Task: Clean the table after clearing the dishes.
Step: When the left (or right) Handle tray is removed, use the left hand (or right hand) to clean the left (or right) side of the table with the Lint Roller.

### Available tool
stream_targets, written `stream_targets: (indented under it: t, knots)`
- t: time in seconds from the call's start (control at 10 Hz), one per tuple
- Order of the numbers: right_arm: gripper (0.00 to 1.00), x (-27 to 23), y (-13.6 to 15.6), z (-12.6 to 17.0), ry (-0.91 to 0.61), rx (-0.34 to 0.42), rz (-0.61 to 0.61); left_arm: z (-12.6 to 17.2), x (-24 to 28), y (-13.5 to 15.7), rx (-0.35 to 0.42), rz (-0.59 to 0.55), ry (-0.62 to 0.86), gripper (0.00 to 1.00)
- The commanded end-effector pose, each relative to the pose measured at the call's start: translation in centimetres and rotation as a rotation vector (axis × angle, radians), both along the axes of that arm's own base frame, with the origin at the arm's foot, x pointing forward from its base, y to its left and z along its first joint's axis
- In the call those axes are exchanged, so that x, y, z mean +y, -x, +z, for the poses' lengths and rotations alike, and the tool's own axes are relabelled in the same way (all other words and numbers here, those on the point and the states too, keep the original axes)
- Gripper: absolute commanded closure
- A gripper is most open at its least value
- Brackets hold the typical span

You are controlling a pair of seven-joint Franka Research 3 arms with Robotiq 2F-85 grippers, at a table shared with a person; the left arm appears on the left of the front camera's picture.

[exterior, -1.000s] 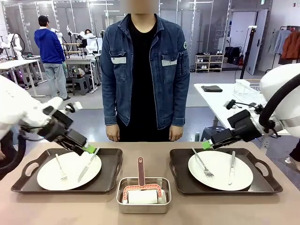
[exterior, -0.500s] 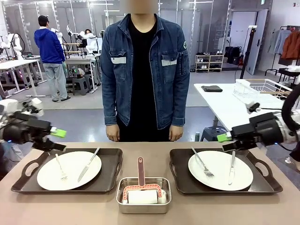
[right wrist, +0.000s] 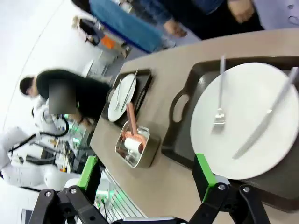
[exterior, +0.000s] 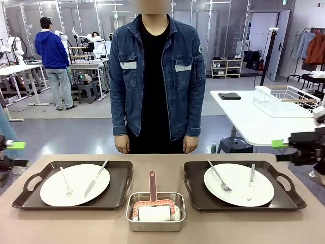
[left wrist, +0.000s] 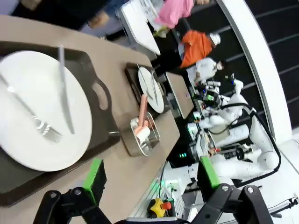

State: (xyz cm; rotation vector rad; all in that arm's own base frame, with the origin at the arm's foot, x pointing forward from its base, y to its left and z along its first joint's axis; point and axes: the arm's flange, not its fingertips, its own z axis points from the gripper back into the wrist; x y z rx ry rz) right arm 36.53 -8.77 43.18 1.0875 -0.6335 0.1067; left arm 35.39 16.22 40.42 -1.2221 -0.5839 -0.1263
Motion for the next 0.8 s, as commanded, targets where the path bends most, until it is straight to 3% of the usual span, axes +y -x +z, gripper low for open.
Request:
stream_targets:
  t: [0.0,0.4,0.7]
  knots:
    - [0.0,-2.4,5.2,-1.0,-0.035,-0.035,-0.116,-1.0,3.8,3.2,-0.062,0.056,0.009,0.0]
    - [0.0,-8.9,8.2,-0.9,-0.076,-0.024,-0.294,-3.2,11.1,9.2,-0.013,0.334,0.082,0.0]
    - [0.0,-10.1,8.1,-1.2,-0.093,-0.005,-0.335,-3.5,13.2,10.8,0.0,0.437,0.095,0.0]
